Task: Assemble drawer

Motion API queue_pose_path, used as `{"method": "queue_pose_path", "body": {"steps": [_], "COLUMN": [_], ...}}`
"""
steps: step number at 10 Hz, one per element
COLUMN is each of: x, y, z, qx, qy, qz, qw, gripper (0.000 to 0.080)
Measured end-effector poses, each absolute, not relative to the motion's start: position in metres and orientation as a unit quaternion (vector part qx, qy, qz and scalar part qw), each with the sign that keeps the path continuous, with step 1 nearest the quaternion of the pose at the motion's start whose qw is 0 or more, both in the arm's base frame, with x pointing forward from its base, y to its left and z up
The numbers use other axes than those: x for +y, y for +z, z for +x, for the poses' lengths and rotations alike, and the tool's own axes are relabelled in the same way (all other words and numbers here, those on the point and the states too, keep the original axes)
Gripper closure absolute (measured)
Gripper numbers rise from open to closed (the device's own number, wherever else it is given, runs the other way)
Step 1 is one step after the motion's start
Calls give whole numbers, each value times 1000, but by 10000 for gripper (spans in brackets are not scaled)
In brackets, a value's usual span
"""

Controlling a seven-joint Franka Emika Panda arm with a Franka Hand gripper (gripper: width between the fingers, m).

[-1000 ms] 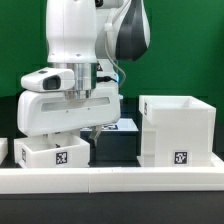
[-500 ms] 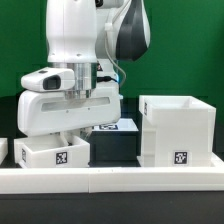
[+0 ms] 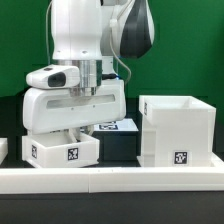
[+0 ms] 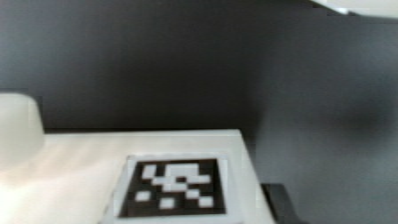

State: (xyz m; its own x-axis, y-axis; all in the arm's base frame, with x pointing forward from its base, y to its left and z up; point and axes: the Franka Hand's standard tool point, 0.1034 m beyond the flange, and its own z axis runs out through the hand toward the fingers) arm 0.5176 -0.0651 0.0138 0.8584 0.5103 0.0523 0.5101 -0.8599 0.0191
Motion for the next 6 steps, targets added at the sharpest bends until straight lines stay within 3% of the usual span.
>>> {"method": "queue_pose_path", "body": {"steps": [6], "x": [-49], "y": [17], "z": [498], "qx": [322], "qy": [23], "qz": [947], "qw": [8], "gripper": [758]}}
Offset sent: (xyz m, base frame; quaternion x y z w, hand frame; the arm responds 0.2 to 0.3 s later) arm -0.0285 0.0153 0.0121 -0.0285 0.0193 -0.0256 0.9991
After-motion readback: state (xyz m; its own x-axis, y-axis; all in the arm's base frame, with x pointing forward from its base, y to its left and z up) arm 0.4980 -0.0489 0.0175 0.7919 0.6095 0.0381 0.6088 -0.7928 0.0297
